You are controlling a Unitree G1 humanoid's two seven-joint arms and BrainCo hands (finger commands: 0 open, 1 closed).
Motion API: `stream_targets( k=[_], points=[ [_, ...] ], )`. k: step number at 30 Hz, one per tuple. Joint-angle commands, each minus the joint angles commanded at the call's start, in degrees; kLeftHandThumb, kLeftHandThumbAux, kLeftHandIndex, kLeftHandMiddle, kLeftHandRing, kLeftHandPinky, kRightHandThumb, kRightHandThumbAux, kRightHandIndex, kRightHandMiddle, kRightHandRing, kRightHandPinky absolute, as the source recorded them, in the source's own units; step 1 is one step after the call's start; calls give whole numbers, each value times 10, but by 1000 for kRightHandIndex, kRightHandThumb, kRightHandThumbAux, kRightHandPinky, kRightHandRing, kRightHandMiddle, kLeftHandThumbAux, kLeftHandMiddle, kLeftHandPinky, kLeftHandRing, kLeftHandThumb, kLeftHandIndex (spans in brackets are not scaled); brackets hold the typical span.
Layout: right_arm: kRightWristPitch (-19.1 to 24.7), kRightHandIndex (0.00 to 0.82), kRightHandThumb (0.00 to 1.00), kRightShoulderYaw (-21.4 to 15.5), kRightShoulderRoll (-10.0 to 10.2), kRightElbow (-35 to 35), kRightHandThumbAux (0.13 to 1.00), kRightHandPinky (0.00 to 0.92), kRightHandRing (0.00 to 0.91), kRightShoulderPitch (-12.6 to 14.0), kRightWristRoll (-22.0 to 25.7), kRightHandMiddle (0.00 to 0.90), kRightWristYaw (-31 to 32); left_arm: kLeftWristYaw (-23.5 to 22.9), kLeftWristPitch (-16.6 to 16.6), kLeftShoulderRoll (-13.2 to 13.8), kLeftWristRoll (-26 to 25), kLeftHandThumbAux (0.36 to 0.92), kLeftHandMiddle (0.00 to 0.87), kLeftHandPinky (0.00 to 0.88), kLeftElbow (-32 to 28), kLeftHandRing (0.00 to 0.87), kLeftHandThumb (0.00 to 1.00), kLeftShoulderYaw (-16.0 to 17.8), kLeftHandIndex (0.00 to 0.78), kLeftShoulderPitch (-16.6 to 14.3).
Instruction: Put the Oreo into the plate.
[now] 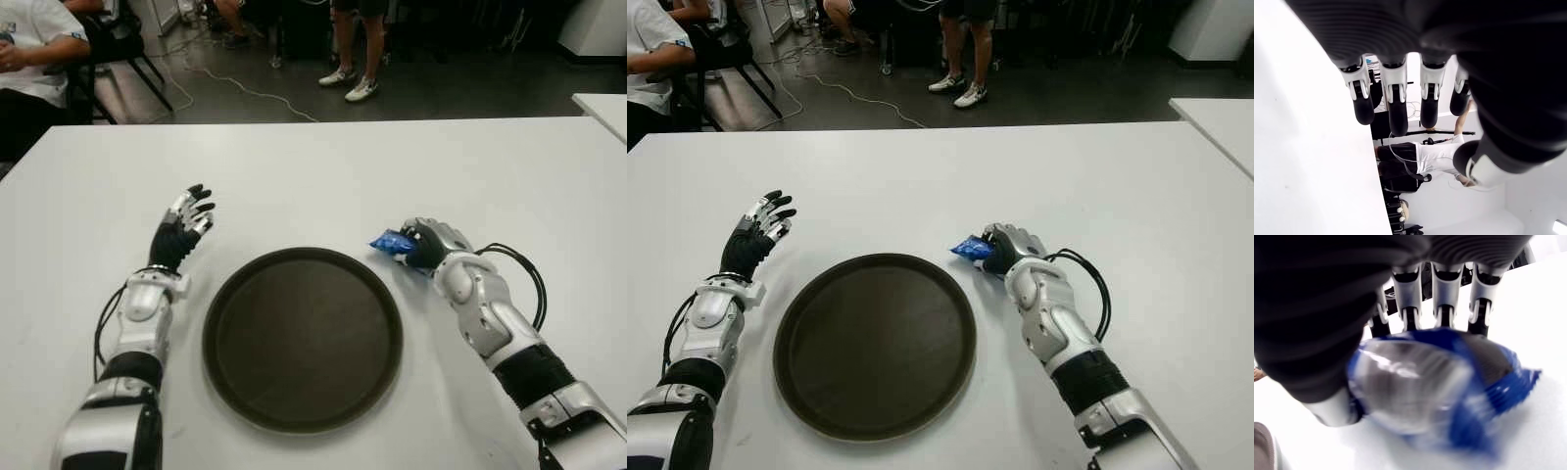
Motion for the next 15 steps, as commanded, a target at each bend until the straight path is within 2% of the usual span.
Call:
stream_targets(
  k=[15],
  points=[
    [0, 408, 693, -5, 1, 4, 740, 360, 299, -1, 6, 294, -3, 1, 4, -2, -1, 637, 146, 115, -3, 137, 113, -1, 68, 1]
  ],
)
